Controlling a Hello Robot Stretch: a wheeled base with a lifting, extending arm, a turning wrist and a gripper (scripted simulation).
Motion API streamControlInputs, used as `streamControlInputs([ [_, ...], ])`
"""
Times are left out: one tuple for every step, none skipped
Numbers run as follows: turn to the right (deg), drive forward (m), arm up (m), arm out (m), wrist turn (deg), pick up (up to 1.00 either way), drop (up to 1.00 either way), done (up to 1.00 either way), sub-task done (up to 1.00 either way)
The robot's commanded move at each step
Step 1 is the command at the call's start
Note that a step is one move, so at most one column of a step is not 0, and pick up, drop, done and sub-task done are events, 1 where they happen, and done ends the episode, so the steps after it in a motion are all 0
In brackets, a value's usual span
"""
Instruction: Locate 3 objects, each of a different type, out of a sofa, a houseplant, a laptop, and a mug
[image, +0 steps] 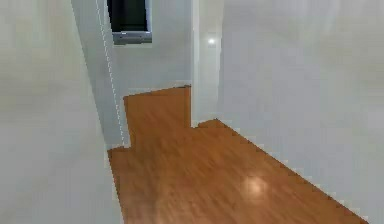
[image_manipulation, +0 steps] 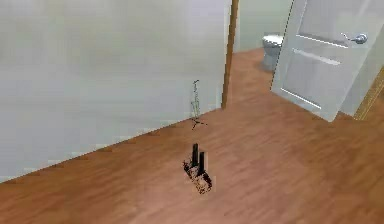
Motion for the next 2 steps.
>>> streamControlInputs([
  [45.0, 0.00, 0.00, 0.00, 0.0, 0.00, 0.00, 0.00, 0.00],
  [45.0, 0.00, 0.00, 0.00, 0.0, 0.00, 0.00, 0.00, 0.00],
])
